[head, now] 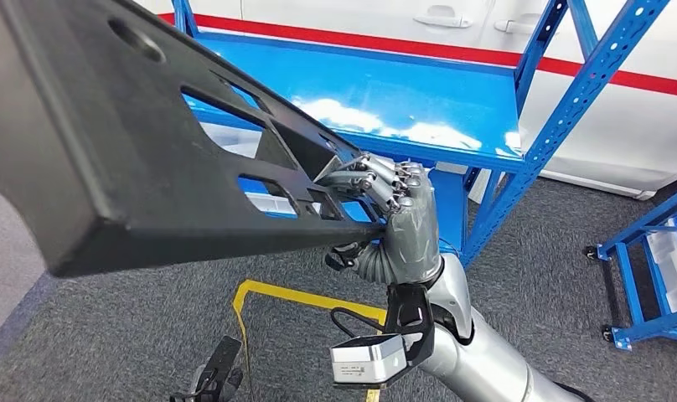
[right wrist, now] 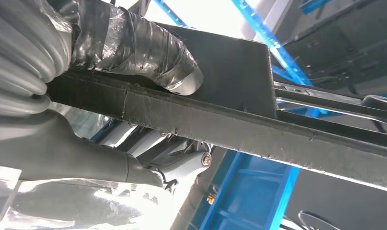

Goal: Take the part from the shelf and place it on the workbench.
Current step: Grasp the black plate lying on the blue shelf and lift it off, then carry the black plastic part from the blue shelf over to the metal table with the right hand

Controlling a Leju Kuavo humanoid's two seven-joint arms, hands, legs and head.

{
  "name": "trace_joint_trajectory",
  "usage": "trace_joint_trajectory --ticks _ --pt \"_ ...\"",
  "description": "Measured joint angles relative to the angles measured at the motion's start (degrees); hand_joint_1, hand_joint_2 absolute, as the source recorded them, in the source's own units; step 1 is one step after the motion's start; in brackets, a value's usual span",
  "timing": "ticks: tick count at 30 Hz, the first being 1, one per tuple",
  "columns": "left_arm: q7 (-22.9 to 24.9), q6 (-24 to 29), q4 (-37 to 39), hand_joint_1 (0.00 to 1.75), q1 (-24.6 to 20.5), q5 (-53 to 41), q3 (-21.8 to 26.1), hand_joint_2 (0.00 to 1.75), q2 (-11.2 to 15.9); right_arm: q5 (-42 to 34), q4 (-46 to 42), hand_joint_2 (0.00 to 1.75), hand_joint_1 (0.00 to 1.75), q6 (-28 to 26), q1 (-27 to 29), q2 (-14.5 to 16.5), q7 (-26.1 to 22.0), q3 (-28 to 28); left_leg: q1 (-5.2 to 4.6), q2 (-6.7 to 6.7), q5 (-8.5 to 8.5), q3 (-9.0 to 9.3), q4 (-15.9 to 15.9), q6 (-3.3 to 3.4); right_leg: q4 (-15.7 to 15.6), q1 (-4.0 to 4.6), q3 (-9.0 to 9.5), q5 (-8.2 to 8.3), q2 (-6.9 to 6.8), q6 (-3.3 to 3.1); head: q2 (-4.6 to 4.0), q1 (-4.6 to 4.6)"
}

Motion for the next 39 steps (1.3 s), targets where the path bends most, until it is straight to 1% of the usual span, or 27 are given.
trace_joint_trajectory --ticks 1,2,3,4,6,7,9,10,11,12,14,15,16,17,19,21,22,24,26,27,30,31,32,34,36,37,39 --pt "-0.14 0.21 0.00 0.00 -0.01 0.52 0.01 1.75 -0.03 -1.39 0.37 1.75 1.75 -0.10 -0.18 0.00 -1.00 0.00 0.05 0.01 0.75 -1.12 0.18 -0.12 1.89 -0.12 0.44 0.39 -0.01 0.17 -0.01 0.00" --pt "-0.28 0.40 0.00 0.00 -0.03 0.99 0.04 1.75 -0.09 -2.81 0.89 1.75 1.75 -0.17 -0.51 0.01 -1.97 0.00 0.13 0.02 1.44 -2.27 0.44 -0.30 1.84 -0.27 1.74 1.89 -0.03 0.36 -0.01 -0.01" --pt "-0.41 0.58 -0.01 0.00 -0.06 1.37 0.07 1.75 -0.16 -4.05 1.50 1.75 1.75 -0.22 -0.95 0.01 -2.76 0.00 0.24 0.03 2.11 -3.49 0.86 -0.56 -0.06 -0.48 4.02 3.40 -0.07 0.55 -0.01 -0.01" --pt "-0.50 0.69 -0.01 0.00 -0.05 1.62 0.10 1.75 -0.20 -4.91 2.08 1.75 1.75 -0.22 -1.45 0.02 -3.25 0.00 0.27 0.00 2.65 -4.69 1.46 -0.87 -3.68 -0.63 7.14 3.66 -0.09 0.73 -0.01 0.02" --pt "-0.63 0.85 -0.01 0.00 0.06 1.84 0.15 1.75 -0.33 -5.60 2.91 1.75 1.75 -0.21 -2.10 0.06 -3.69 0.00 0.26 -0.08 3.54 -6.35 2.72 -1.57 -10.69 -0.53 12.17 1.96 0.05 0.64 -0.01 0.11" --pt "-0.70 0.89 -0.01 0.00 0.16 1.91 0.17 1.75 -0.38 -5.70 3.21 1.75 1.75 -0.21 -2.28 0.09 -3.81 0.00 0.25 -0.13 4.03 -6.73 2.98 -1.92 -12.50 -0.33 13.22 0.98 0.15 0.43 0.00 0.33" --pt "-0.81 0.92 -0.01 0.00 0.36 1.96 0.19 1.75 -0.49 -5.85 3.74 1.75 1.75 -0.22 -2.42 0.13 -4.00 0.00 0.44 -0.24 5.00 -7.11 2.83 -2.63 -12.81 -0.20 12.50 1.57 0.14 -0.33 0.00 0.80" --pt "-0.83 0.92 -0.01 0.00 0.45 1.98 0.20 1.75 -0.51 -5.92 3.96 1.75 1.75 -0.22 -2.50 0.15 -4.04 0.00 0.61 -0.30 4.47 -7.60 3.10 -2.99 -12.78 -0.25 11.89 2.25 0.06 -0.79 0.00 0.92" --pt "-0.84 0.91 -0.01 0.00 0.54 2.00 0.20 1.75 -0.53 -5.98 4.14 1.75 1.75 -0.21 -2.54 0.20 -4.06 0.00 0.74 -0.35 2.82 -8.29 4.26 -3.31 -12.87 -0.37 11.13 3.04 -0.04 -1.26 0.00 0.85" --pt "-0.81 0.91 -0.01 0.00 0.58 2.00 0.21 1.75 -0.53 -6.02 4.31 1.75 1.75 -0.21 -2.57 0.26 -4.06 0.00 0.88 -0.37 0.04 -9.16 6.53 -3.61 -12.93 -0.45 10.27 3.87 -0.13 -1.65 0.00 0.75" --pt "-0.67 0.87 -0.01 0.00 0.63 1.94 0.21 1.75 -0.54 -6.03 4.59 1.75 1.75 -0.22 -2.59 0.37 -4.00 0.00 0.98 -0.35 -5.76 -10.77 13.71 -4.02 -12.88 -0.32 8.46 5.37 -0.18 -1.99 0.00 0.59" --pt "-0.58 0.84 -0.01 0.00 0.65 1.91 0.21 1.75 -0.56 -6.02 4.74 1.75 1.75 -0.23 -2.56 0.39 -3.95 0.00 1.00 -0.35 -7.05 -11.15 17.19 -4.13 -12.84 -0.22 7.50 6.09 -0.19 -2.03 0.00 0.60" --pt "-0.51 0.82 -0.01 0.00 0.66 1.87 0.21 1.75 -0.57 -6.02 4.91 1.75 1.75 -0.22 -2.50 0.40 -3.90 0.00 1.01 -0.35 -6.82 -10.92 19.48 -4.13 -12.80 -0.11 6.54 6.77 -0.20 -2.01 0.00 0.60" --pt "-0.46 0.80 -0.01 0.00 0.68 1.84 0.21 1.75 -0.59 -6.01 5.08 1.75 1.75 -0.22 -2.44 0.40 -3.87 0.00 1.00 -0.35 -5.52 -9.84 20.02 -4.01 -12.76 0.00 5.58 7.46 -0.21 -1.97 0.00 0.59" --pt "-0.44 0.84 -0.01 0.00 0.59 1.70 0.21 1.75 -0.60 -5.99 5.36 1.75 1.75 -0.20 -2.36 0.43 -3.80 0.00 0.91 -0.25 -3.50 -4.67 15.39 -3.39 -12.74 0.18 3.95 8.71 -0.22 -1.79 0.00 0.59" --pt "-0.50 0.99 -0.01 0.00 0.24 1.51 0.22 1.75 -0.60 -5.94 5.50 1.75 1.75 -0.14 -2.34 0.47 -3.78 0.00 0.43 0.11 -5.32 1.71 6.75 -2.52 -12.84 0.28 3.20 9.66 -0.48 -1.31 0.00 0.71" --pt "-0.56 1.15 -0.01 0.00 0.02 1.44 0.22 1.75 -0.61 -5.87 5.56 1.75 1.75 -0.07 -2.32 0.49 -3.78 0.00 0.12 0.18 -6.43 3.50 3.78 -2.10 -13.00 0.16 3.18 10.12 -0.70 -0.96 0.00 0.67" --pt "-0.64 1.40 -0.01 0.00 -0.24 1.41 0.25 1.75 -0.62 -5.65 5.77 1.75 1.75 0.15 -2.25 0.49 -3.79 0.00 -0.30 -0.15 -6.07 3.94 1.90 -1.27 -13.57 -0.18 3.31 10.97 -1.15 -0.12 0.00 0.63" --pt "-0.57 1.51 -0.01 0.00 -0.20 1.36 0.26 1.75 -0.62 -5.39 6.05 1.75 1.75 0.32 -2.13 0.48 -3.78 0.00 -0.30 -0.62 -4.60 3.81 1.01 -0.46 -12.54 -0.35 2.74 9.90 -1.14 0.42 0.00 0.61" --pt "-0.50 1.54 -0.01 0.00 -0.16 1.32 0.27 1.75 -0.64 -5.32 6.20 1.75 1.75 0.37 -2.07 0.47 -3.78 0.00 -0.17 -0.83 -3.89 3.59 0.70 -0.10 -10.37 -0.33 1.87 8.09 -0.98 0.54 0.00 0.73" --pt "-0.25 1.54 -0.01 0.00 0.02 1.25 0.27 1.75 -0.70 -5.26 6.69 1.75 1.75 0.48 -1.79 0.47 -3.85 0.00 -0.24 -1.64 -2.73 2.16 0.88 0.34 0.02 -0.32 -1.51 1.97 -0.56 0.64 0.00 1.01" --pt "-0.19 1.53 -0.01 0.00 0.16 1.24 0.27 1.75 -0.71 -5.26 6.90 1.75 1.75 0.53 -1.68 0.47 -3.88 0.00 -0.26 -2.06 -2.54 1.73 1.09 0.31 1.61 -0.33 -1.64 1.55 -0.48 0.65 0.00 1.02" --pt "-0.16 1.52 -0.01 0.00 0.31 1.24 0.26 1.75 -0.72 -5.26 7.09 1.75 1.75 0.58 -1.61 0.47 -3.92 0.00 -0.26 -2.53 -2.43 1.34 1.37 0.27 1.16 -0.34 -0.76 2.13 -0.40 0.62 0.00 1.04" --pt "-0.15 1.52 -0.01 0.00 0.49 1.24 0.26 1.75 -0.74 -5.26 7.35 1.75 1.75 0.63 -1.62 0.48 -3.95 0.00 -0.24 -3.56 -2.44 0.74 2.13 0.10 -5.12 -0.37 3.39 4.91 0.74 0.27 0.00 1.07" --pt "-0.11 1.54 -0.01 0.00 0.38 1.24 0.26 1.75 -0.83 -5.26 7.49 1.75 1.75 0.80 -1.70 0.53 -4.03 0.00 -0.25 -4.49 -2.53 -0.21 3.08 -0.36 -10.92 -0.48 6.63 6.22 3.04 -0.20 0.00 1.03" --pt "-0.07 1.55 -0.01 0.00 0.33 1.24 0.26 1.75 -0.87 -5.26 7.58 1.75 1.75 0.94 -1.75 0.57 -4.08 0.00 -0.09 -4.94 -2.49 -0.72 3.43 -0.68 -12.14 -0.42 7.14 6.13 3.76 -0.35 0.00 1.07" --pt "0.01 1.60 -0.01 0.00 0.35 1.24 0.27 1.75 -0.89 -5.26 7.79 1.75 1.75 1.25 -1.83 0.73 -4.14 0.00 0.22 -5.97 -2.17 -1.38 3.54 -1.47 -12.70 -0.36 7.26 6.12 3.19 -0.56 0.00 1.22"
